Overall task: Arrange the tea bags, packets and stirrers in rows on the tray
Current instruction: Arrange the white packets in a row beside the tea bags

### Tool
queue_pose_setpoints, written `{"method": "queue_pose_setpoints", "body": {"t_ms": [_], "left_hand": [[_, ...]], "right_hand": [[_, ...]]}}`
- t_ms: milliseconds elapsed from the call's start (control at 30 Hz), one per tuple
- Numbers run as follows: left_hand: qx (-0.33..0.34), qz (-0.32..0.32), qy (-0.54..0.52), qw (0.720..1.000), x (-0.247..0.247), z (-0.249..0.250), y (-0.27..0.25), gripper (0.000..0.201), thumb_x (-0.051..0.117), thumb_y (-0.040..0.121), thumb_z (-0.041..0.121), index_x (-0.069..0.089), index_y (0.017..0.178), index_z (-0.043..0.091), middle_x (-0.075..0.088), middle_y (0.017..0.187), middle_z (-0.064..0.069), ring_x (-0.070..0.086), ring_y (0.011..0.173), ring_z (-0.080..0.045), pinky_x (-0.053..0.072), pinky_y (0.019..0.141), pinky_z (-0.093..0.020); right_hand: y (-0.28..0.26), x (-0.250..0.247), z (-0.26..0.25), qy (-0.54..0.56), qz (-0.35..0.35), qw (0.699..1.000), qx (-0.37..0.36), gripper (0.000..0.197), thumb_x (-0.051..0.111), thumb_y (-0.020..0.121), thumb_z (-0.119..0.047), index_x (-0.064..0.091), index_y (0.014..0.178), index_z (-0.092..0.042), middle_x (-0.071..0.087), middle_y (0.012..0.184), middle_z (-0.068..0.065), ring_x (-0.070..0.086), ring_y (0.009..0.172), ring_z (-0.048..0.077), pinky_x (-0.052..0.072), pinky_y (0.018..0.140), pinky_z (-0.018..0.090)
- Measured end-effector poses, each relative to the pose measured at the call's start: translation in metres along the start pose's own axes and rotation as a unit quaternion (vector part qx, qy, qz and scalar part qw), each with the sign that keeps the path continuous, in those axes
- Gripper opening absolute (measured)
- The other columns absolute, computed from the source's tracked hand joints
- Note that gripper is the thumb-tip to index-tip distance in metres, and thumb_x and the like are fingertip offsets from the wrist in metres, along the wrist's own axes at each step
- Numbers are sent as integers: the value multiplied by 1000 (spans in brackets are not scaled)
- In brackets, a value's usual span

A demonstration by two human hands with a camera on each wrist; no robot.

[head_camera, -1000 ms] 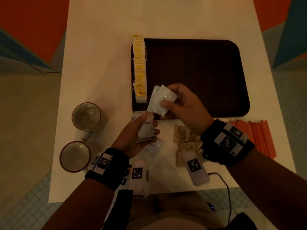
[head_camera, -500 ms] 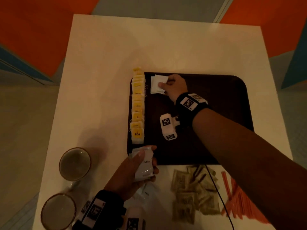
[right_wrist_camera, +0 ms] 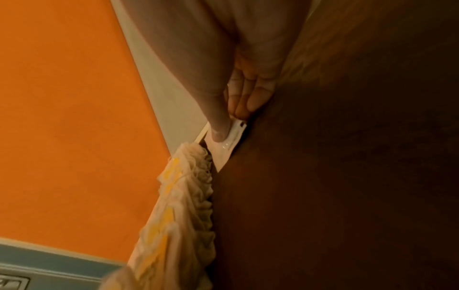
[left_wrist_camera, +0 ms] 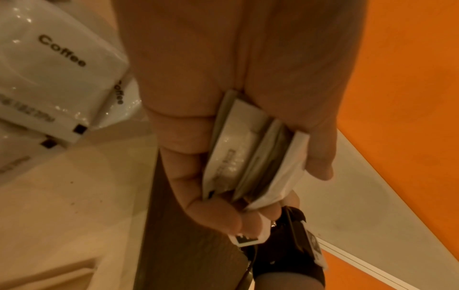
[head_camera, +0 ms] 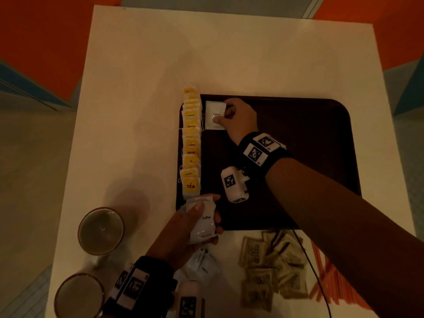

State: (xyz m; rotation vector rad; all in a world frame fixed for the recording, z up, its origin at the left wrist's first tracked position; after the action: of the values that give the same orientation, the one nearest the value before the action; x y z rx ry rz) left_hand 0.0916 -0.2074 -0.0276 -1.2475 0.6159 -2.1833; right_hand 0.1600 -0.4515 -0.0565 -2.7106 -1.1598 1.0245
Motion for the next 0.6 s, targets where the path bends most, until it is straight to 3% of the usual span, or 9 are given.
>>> {"method": "queue_pose_setpoints", "body": {"t_ms": [67,133,233,267,400,600], "left_hand": [[2,1,-3,1000,-2,0,0,68,83,54,52,66,110,15,63,79,-11,62,64,-21,51,54,-31],[5,3,-2,1000,-3,0,0,69,83,56,52,65,111,15,63,80,-10,62,64,-21,52,55,-32],[7,5,2,1000,-6,-1,-1,67,82,54,53,67,109,17,64,80,-9,62,65,-20,52,57,-31],[7,5,1,1000,-6,-1,-1,67,83,54,53,68,109,18,65,80,-9,63,66,-20,52,57,-31],[10,6,-1,1000,-7,-3,-1,71,83,52,54,66,110,17,65,79,-9,62,66,-20,52,57,-32],[16,3,-11,1000,-6,-3,2,72,83,48,58,68,107,18,65,79,-9,63,66,-20,53,56,-31]], "right_hand": [[-2,1,-2,-19,-8,1000,-6,50,75,75,-19,57,119,-5,61,103,13,58,96,25,49,91,36],[-3,2,-4,-37,-10,999,-12,46,76,74,-19,59,113,0,58,96,12,54,91,24,48,89,36],[-2,1,-5,-62,-8,998,-8,59,78,72,-24,53,123,-6,54,113,13,51,102,22,37,81,18],[-2,0,-5,-69,-7,998,-5,64,78,72,-24,50,127,-8,51,119,13,50,106,22,34,80,17],[-3,0,-3,-66,-1,998,3,65,78,73,-21,47,128,-9,47,127,12,48,115,22,38,90,22],[-2,4,-3,-44,1,999,9,60,76,75,-22,49,127,-9,53,125,11,51,114,21,42,93,26]]}}
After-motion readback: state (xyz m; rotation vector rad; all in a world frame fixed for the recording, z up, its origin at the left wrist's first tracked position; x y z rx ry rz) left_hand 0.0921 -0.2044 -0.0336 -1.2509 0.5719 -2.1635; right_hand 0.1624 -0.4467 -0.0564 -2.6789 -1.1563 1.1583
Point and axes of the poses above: each hand's wrist, its own y-axis towards the middle knuckle, its own x-axis out of the palm, z = x × y, the point moved 3 cm from there along y, towards the middle knuckle
